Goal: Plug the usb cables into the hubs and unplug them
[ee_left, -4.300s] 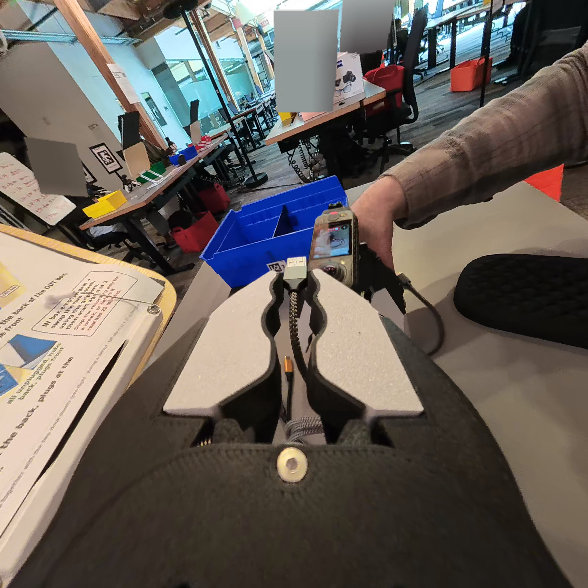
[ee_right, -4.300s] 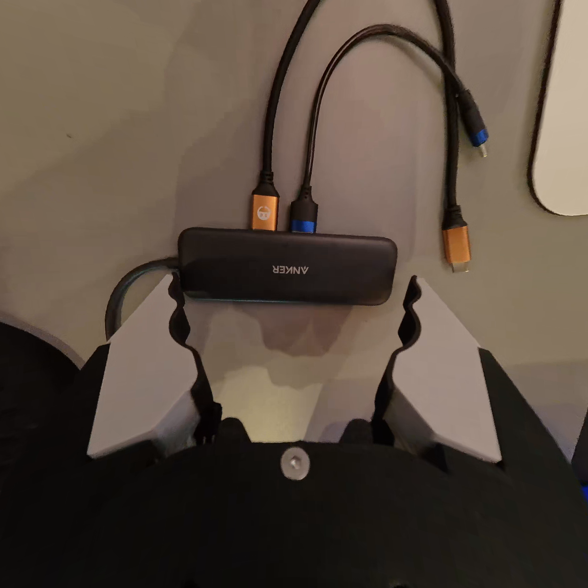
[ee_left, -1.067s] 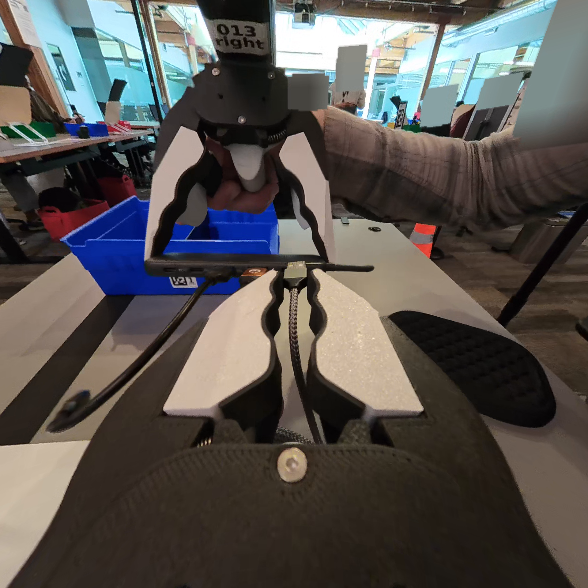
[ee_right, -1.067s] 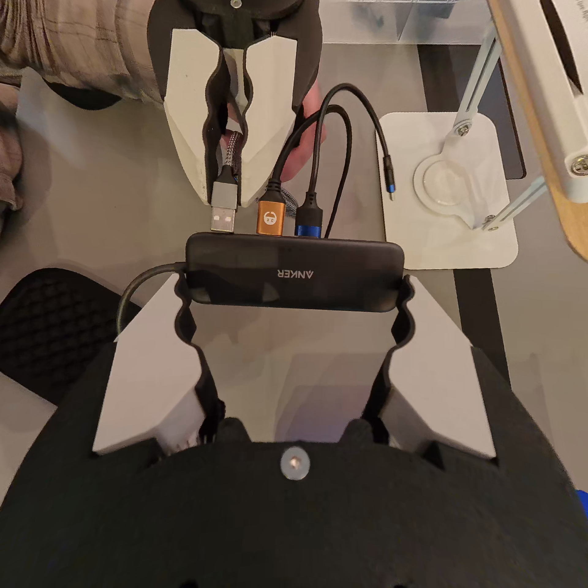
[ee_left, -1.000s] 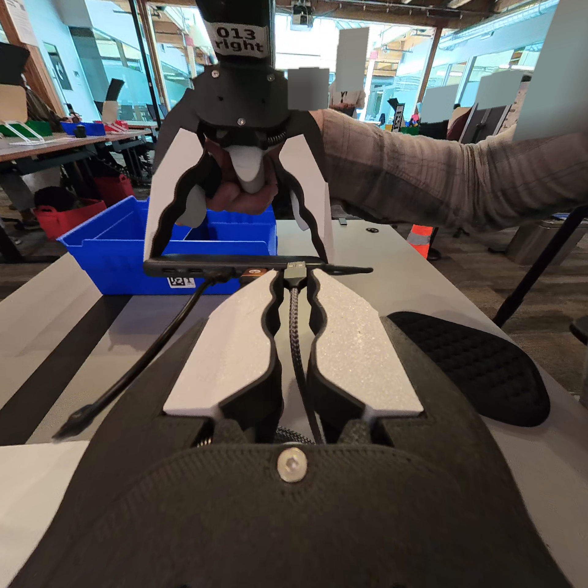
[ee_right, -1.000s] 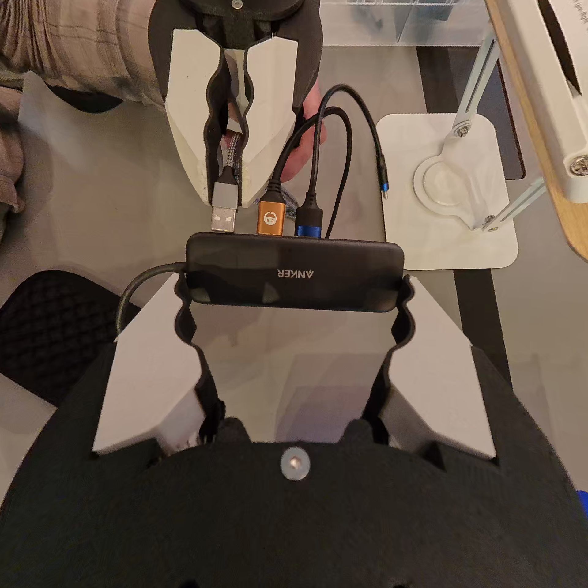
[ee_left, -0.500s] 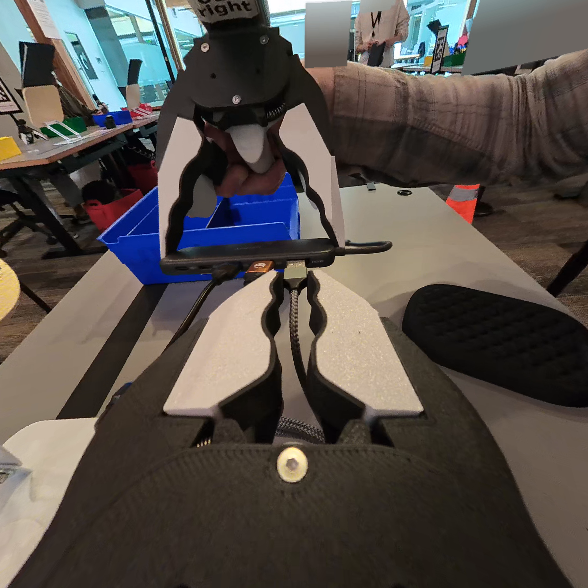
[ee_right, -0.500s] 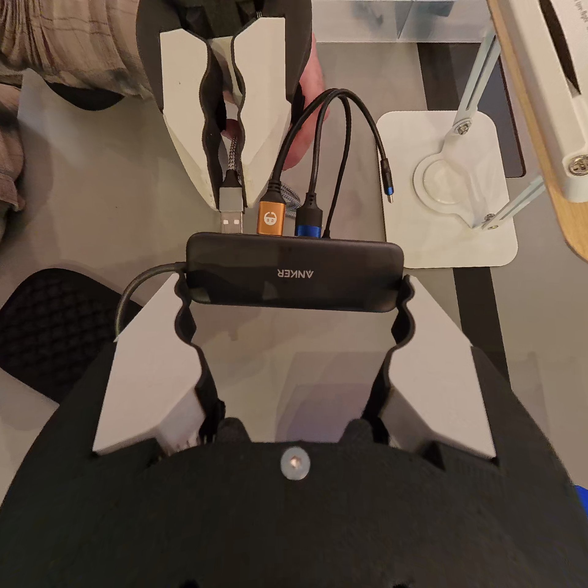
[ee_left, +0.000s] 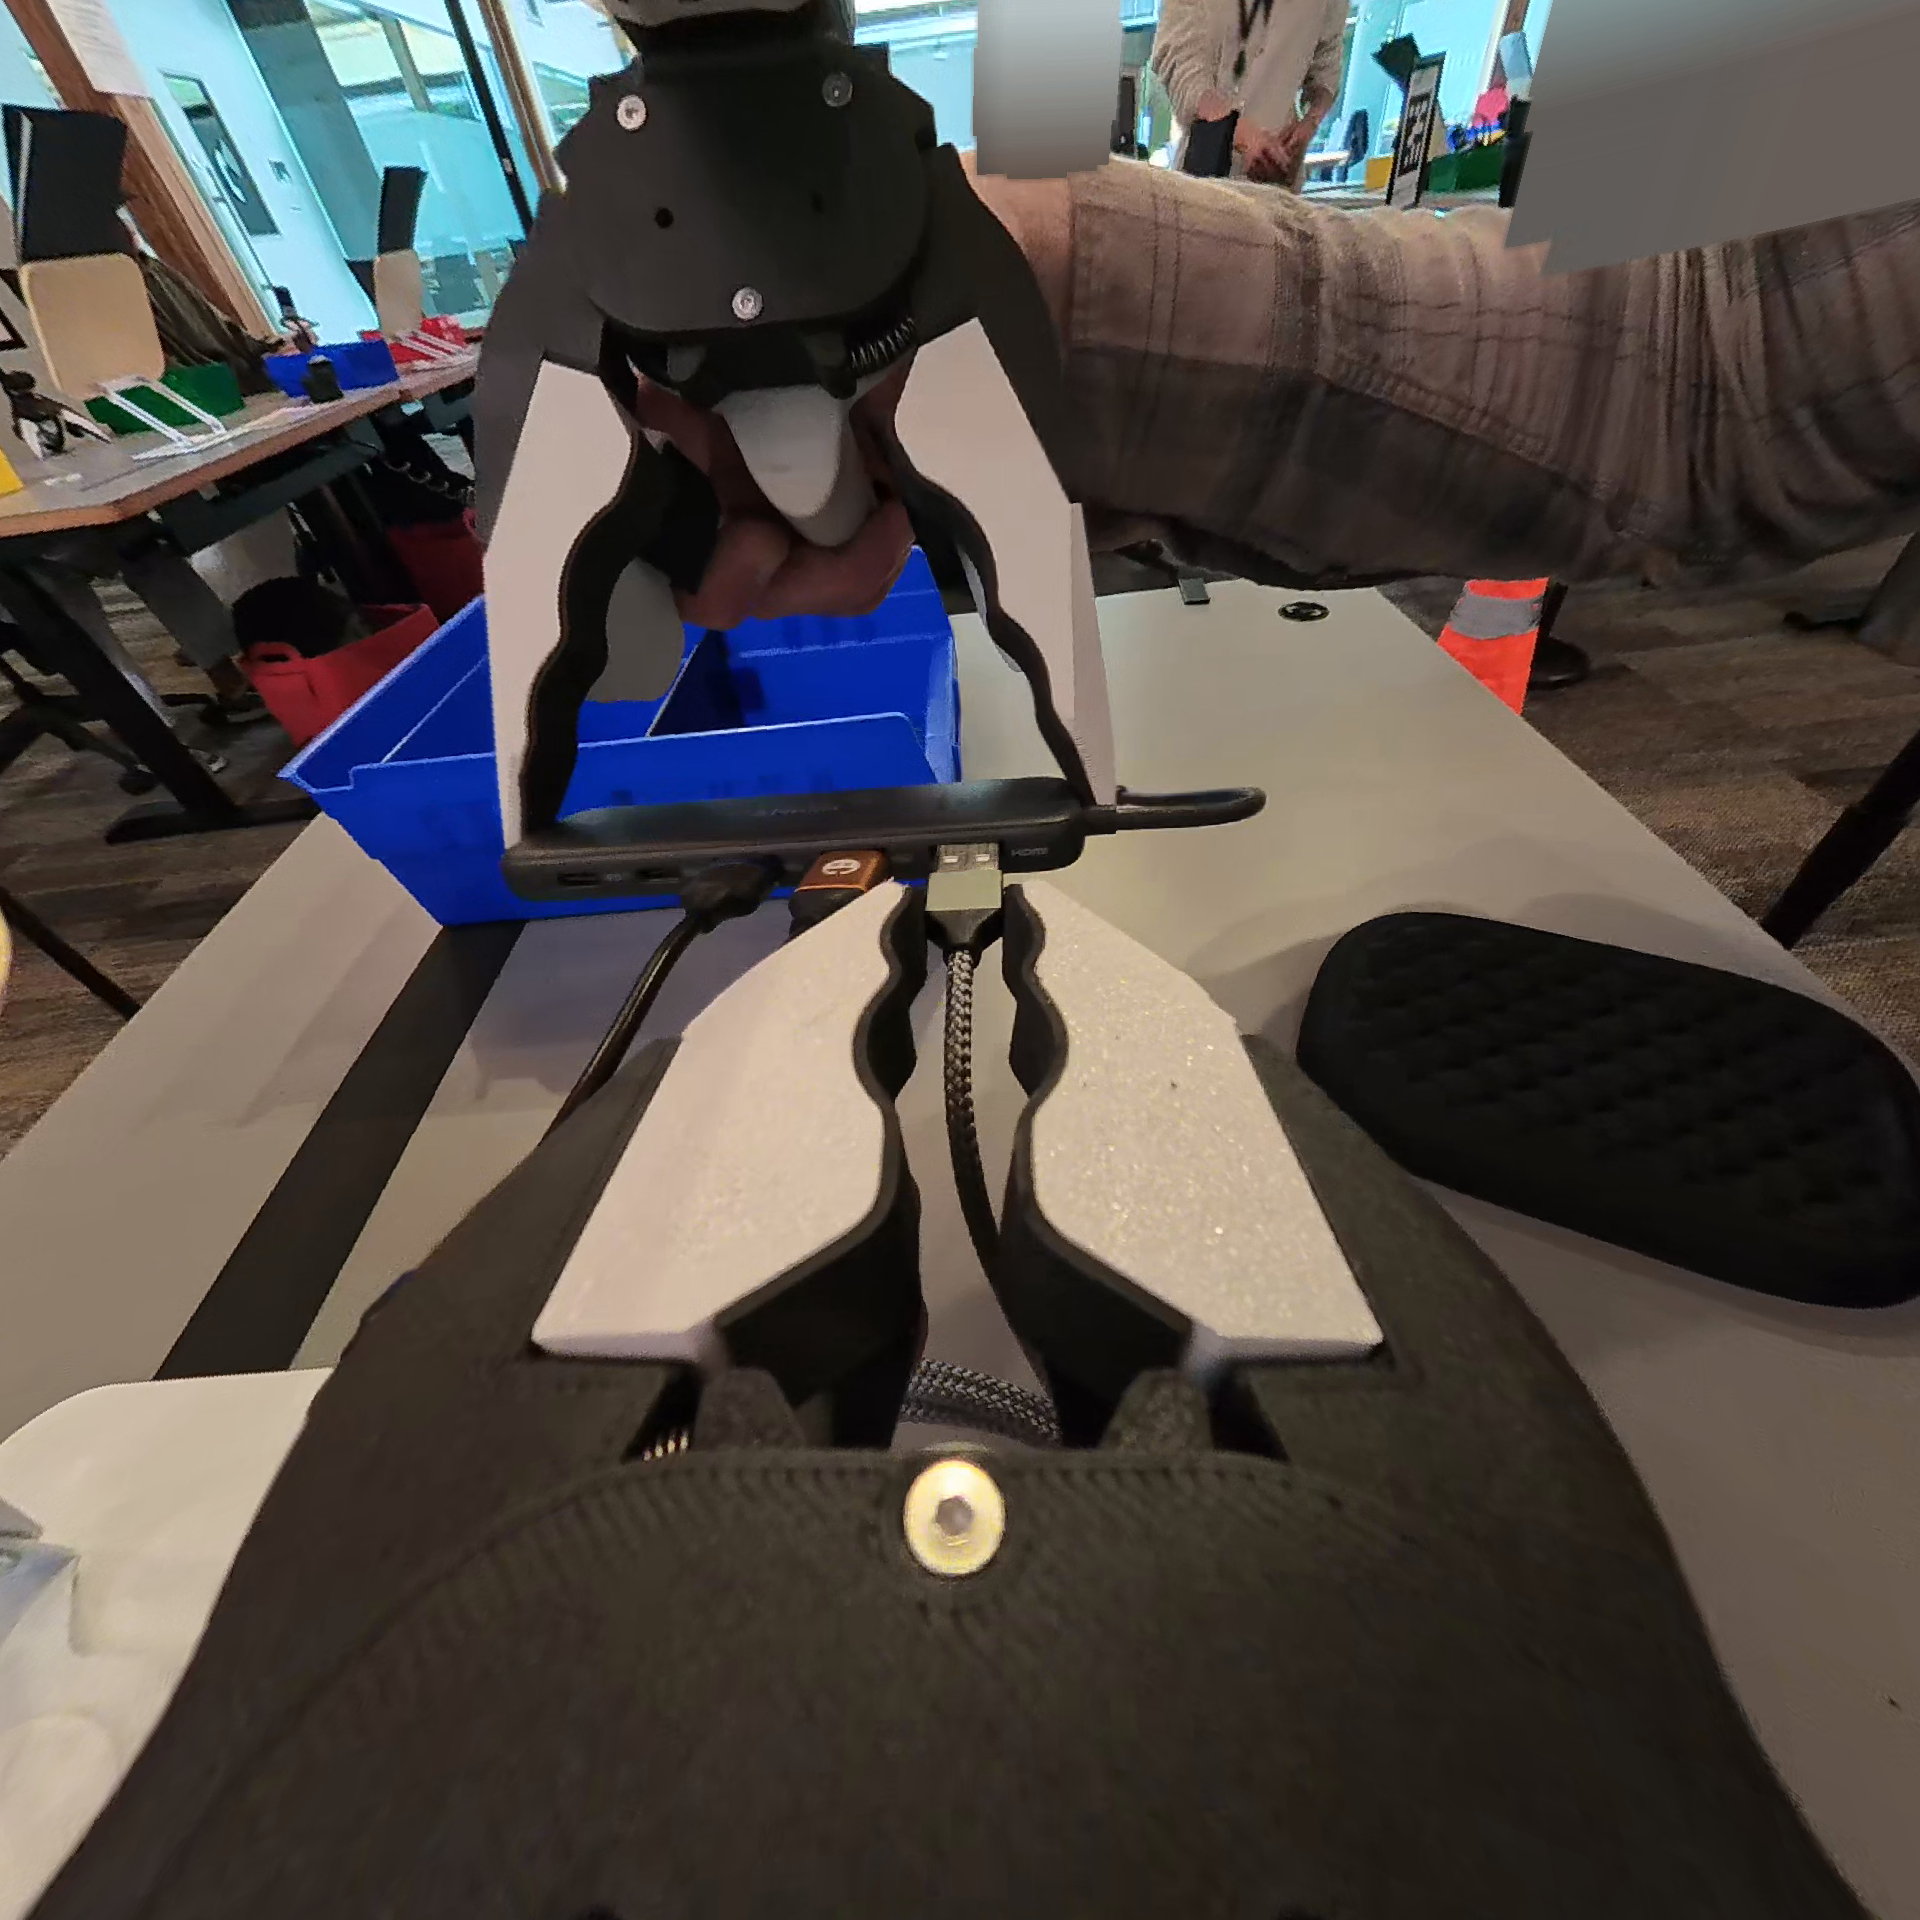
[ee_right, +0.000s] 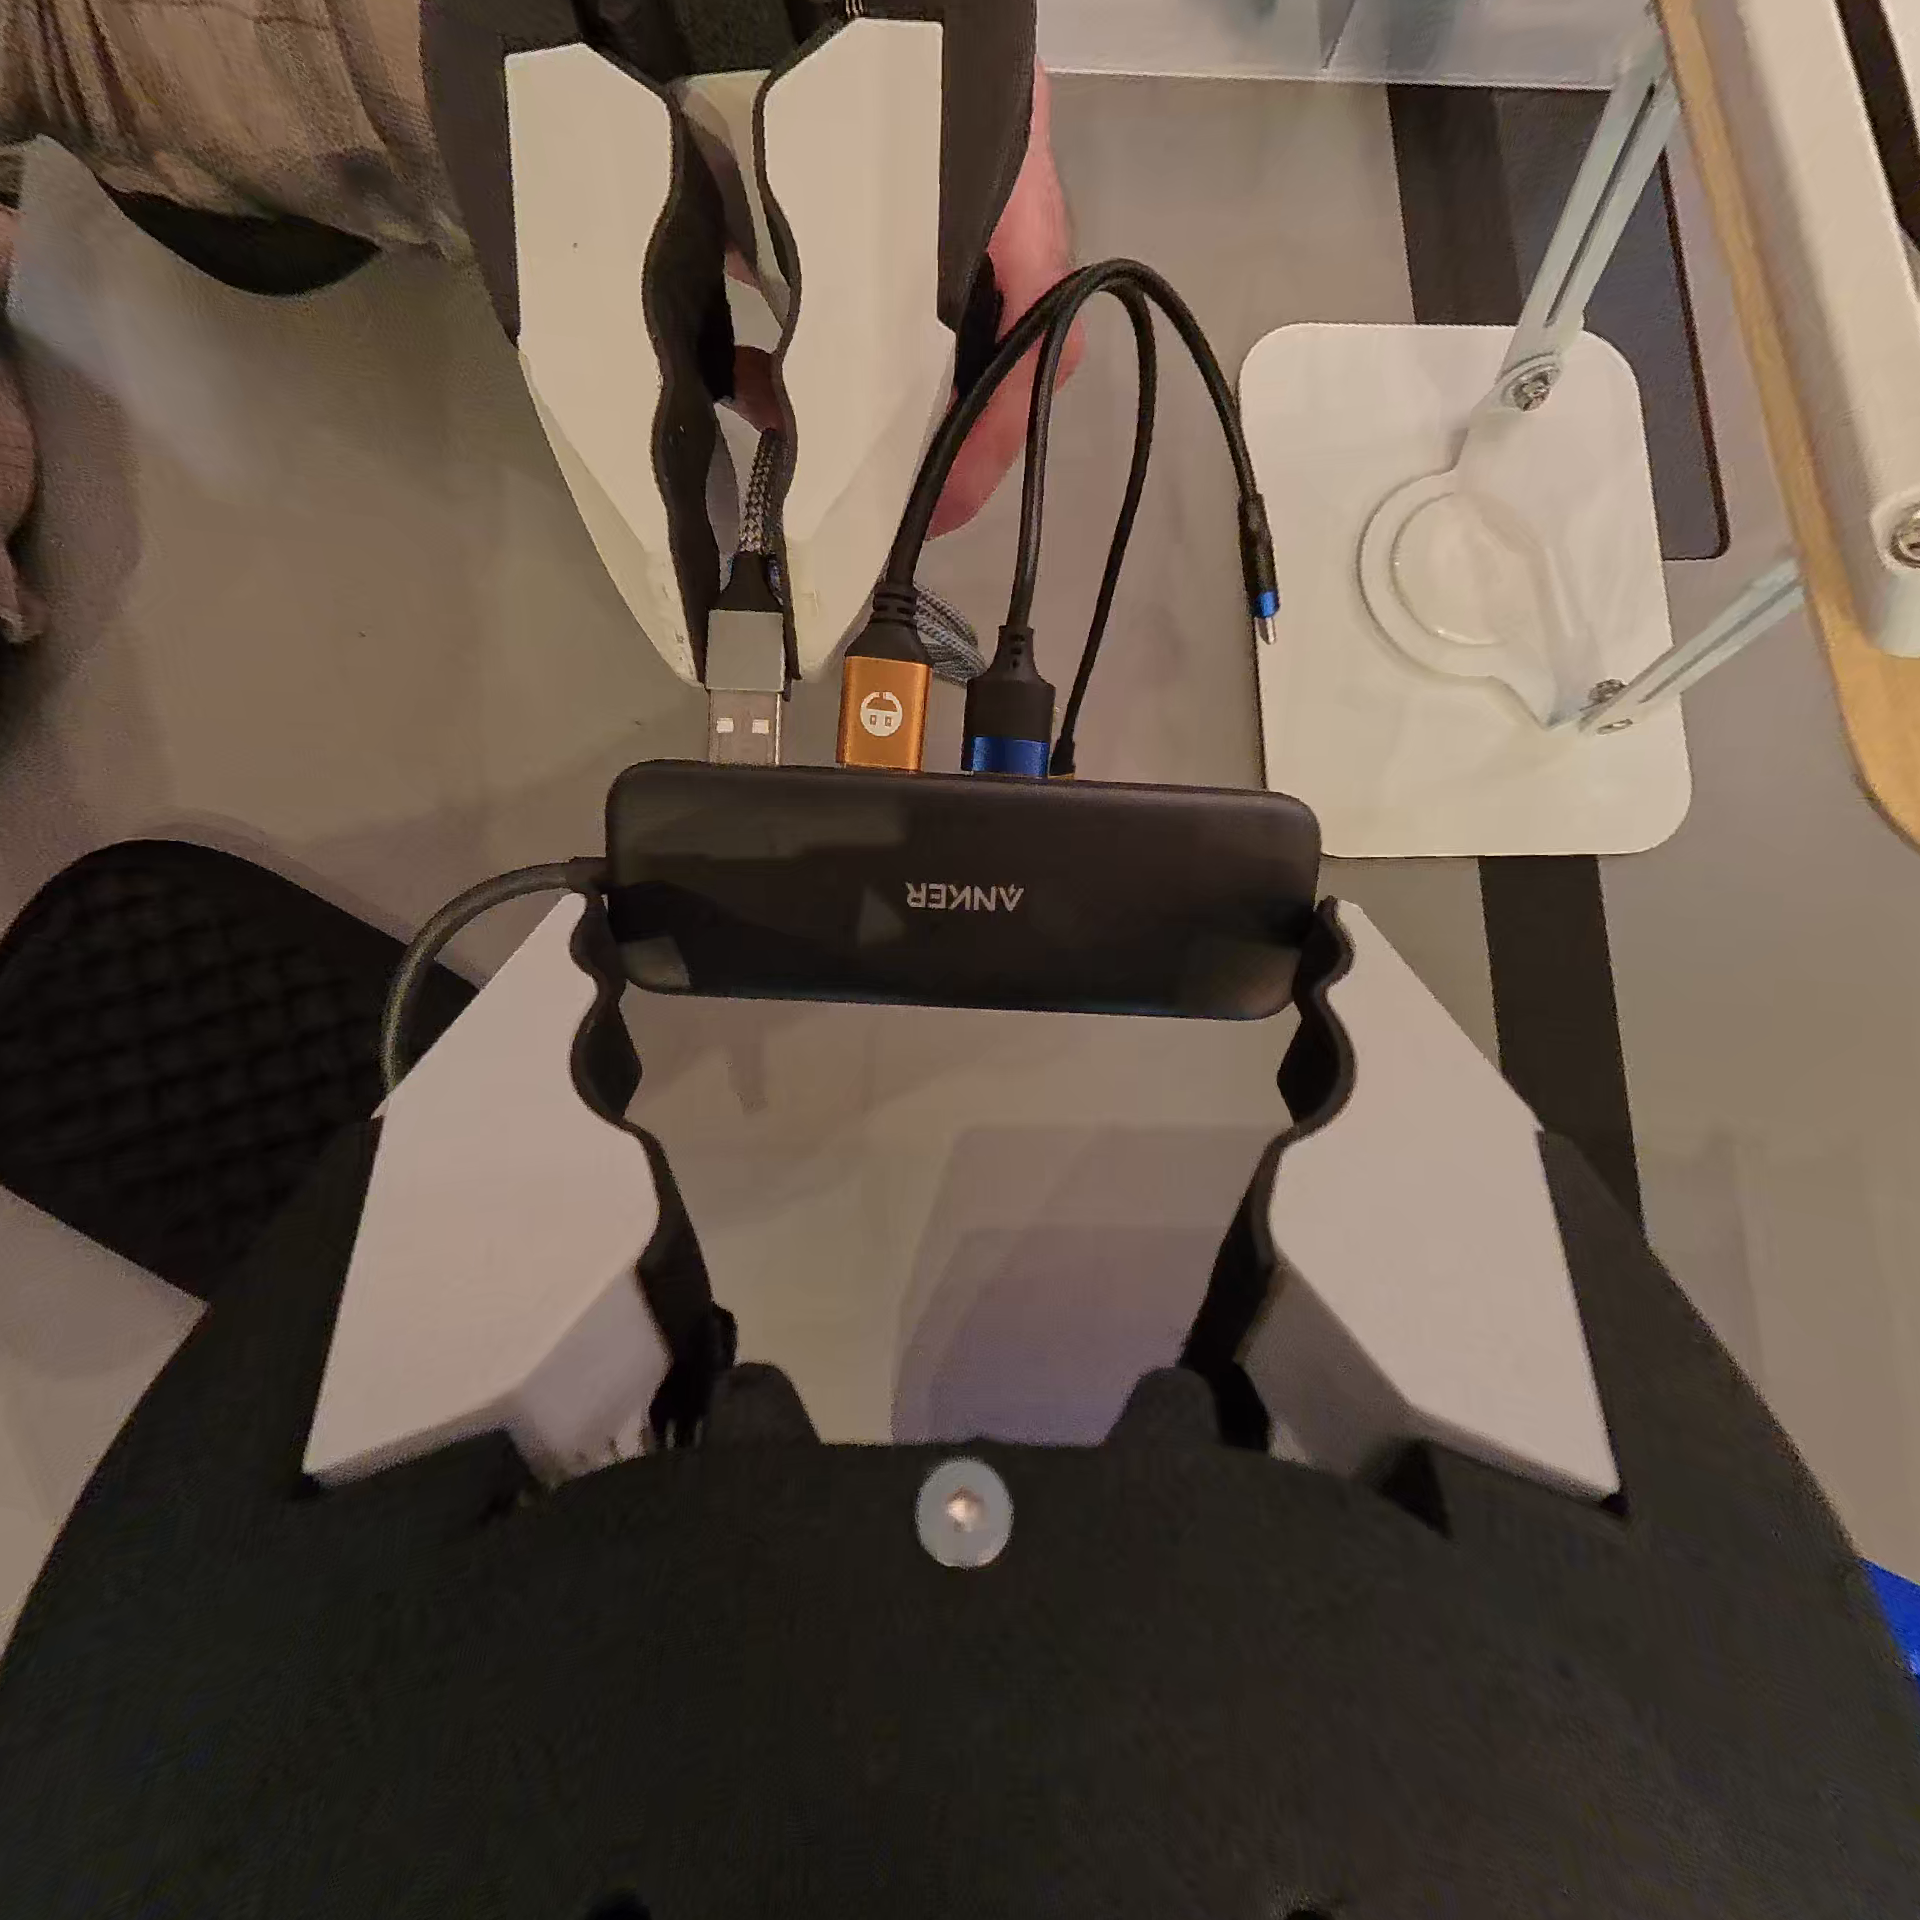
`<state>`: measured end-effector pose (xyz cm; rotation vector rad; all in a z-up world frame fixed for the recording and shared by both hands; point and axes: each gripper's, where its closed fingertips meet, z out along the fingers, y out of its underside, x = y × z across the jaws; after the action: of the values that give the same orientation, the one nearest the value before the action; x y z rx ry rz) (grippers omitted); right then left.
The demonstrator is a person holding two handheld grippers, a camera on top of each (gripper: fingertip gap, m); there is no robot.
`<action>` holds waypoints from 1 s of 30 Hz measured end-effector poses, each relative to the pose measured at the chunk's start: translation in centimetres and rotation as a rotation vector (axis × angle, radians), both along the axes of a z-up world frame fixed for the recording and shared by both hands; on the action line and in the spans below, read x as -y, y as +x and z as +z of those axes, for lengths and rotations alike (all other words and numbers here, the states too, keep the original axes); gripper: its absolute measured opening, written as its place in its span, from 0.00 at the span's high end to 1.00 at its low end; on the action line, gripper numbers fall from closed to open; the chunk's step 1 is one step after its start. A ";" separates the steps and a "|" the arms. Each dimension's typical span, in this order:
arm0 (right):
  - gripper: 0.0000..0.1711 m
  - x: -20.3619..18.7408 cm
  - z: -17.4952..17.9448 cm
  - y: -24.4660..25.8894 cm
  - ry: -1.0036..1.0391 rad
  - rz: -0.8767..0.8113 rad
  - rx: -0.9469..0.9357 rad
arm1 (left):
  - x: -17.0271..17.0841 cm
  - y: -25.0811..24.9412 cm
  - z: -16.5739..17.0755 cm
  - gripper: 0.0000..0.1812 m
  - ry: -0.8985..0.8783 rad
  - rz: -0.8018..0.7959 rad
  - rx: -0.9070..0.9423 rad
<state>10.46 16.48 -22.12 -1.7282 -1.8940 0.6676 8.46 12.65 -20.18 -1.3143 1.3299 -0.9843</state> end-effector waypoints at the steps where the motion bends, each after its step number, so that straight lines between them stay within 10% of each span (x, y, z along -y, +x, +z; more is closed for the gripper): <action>1: 0.26 -0.1 -0.1 0.0 0.009 -0.004 0.005 | -0.2 0.0 -0.2 0.92 -0.001 0.008 -0.016; 30: 0.26 -0.2 -1.9 -0.2 0.064 0.018 0.149 | -0.2 -0.4 -2.6 0.92 0.088 0.076 -0.331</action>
<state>10.30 16.65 -24.03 -1.7656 -2.0096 0.4914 8.08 12.88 -22.77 -1.4933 1.5393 -0.6663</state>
